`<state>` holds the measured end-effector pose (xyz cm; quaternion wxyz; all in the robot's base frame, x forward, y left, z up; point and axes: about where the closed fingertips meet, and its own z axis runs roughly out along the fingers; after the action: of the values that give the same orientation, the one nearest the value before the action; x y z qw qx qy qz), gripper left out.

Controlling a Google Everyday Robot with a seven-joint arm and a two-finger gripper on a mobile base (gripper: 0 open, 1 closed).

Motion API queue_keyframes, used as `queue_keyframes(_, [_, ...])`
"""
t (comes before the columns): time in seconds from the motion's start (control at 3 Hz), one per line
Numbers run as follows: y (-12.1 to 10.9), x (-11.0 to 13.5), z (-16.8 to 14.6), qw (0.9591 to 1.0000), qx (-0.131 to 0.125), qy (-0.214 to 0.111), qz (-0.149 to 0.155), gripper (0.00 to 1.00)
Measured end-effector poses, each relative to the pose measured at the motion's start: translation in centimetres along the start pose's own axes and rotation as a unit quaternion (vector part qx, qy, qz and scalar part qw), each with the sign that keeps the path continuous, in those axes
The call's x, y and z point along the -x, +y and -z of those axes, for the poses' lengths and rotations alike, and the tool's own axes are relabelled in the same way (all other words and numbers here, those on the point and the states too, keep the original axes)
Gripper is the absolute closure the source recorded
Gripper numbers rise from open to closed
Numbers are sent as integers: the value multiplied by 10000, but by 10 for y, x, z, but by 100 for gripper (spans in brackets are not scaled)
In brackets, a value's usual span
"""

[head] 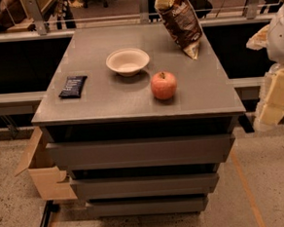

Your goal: Open top drawer

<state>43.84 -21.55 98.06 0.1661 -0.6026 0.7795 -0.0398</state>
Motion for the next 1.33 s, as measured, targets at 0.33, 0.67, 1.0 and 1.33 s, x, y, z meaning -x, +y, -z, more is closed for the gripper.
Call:
queue_keyframes(0.33, [0, 0, 0, 10000, -1, 0, 0, 0])
queue_keyframes(0.67, [13, -5, -22, 9998, 153, -127, -27, 0])
queue_keyframes(1.0, [37, -9, -62, 9982, 281, -445, 270, 0])
queue_keyframes(1.33, [53, -11, -89, 9958, 383, -613, 561, 0])
